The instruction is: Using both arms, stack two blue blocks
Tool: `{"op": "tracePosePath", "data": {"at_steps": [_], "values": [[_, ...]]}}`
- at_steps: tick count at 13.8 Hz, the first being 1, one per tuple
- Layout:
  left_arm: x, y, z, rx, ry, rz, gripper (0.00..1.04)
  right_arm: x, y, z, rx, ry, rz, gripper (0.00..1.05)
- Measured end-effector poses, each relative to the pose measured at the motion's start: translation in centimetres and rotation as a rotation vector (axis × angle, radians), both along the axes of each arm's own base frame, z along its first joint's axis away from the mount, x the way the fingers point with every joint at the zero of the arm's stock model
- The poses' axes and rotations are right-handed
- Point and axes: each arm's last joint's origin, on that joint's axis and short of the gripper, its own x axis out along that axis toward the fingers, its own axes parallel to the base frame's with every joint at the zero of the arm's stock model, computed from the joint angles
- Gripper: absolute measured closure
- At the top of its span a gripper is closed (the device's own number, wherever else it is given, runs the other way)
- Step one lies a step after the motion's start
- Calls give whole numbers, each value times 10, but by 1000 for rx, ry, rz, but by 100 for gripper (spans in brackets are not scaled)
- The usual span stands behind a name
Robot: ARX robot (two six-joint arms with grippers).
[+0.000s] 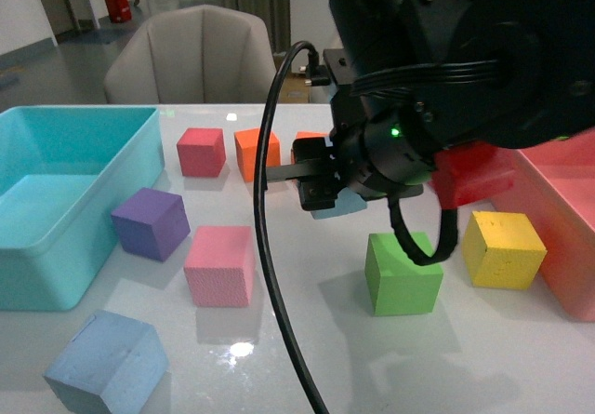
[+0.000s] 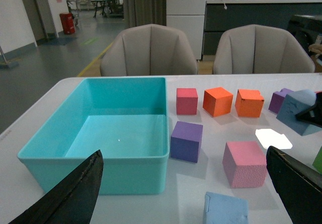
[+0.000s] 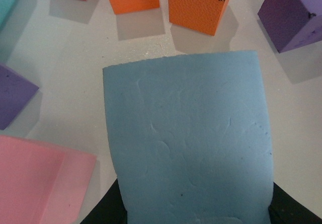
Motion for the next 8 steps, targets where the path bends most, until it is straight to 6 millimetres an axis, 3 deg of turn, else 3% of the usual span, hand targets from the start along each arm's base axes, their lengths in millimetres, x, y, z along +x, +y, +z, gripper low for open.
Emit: {"op": "tracePosePath", "data": {"at_steps": [3, 8], "values": [[0, 0, 0, 0, 0, 0, 7, 29, 21, -14, 4, 29, -9, 63], [0, 0, 0, 0, 0, 0, 7, 44, 37, -48, 4, 122, -101, 63]]}}
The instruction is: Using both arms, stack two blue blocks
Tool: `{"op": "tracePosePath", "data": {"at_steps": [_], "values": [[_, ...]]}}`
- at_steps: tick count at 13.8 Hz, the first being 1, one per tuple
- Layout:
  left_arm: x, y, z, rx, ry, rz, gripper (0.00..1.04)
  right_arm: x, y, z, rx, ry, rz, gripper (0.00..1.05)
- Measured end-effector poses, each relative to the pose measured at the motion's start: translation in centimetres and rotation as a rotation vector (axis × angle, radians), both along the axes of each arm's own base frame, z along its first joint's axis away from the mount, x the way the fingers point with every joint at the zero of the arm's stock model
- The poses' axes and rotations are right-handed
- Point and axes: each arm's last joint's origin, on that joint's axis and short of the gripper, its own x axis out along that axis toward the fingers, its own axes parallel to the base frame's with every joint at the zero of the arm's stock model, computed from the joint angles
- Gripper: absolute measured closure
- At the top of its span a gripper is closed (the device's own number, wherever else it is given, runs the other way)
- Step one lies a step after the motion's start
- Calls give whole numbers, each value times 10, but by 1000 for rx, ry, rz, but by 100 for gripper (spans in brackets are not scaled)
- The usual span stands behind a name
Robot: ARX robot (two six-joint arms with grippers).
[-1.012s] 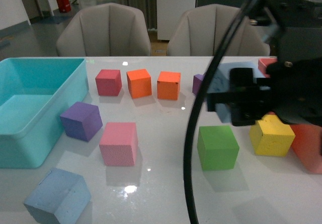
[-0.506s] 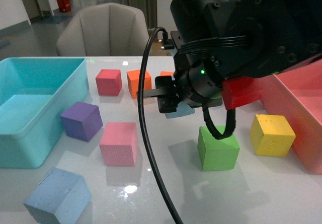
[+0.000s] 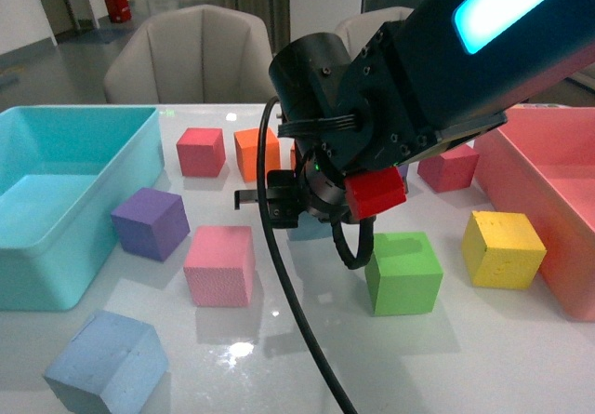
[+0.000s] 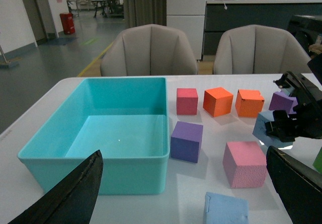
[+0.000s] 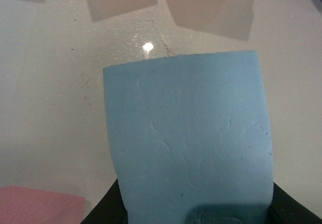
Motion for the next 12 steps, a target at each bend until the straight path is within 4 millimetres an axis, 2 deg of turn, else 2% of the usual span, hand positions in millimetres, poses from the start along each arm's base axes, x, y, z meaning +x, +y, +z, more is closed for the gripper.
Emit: {"op": "tracePosePath", "data": {"at_steps": [7, 8, 12], "values": [[0, 0, 0, 0, 0, 0, 7, 14, 12, -13, -29, 25, -131, 64], [0, 0, 0, 0, 0, 0, 7, 13, 14, -13, -31, 30, -127, 57], [0, 0, 0, 0, 0, 0, 7, 11, 21, -12, -3, 7, -129, 11]]}}
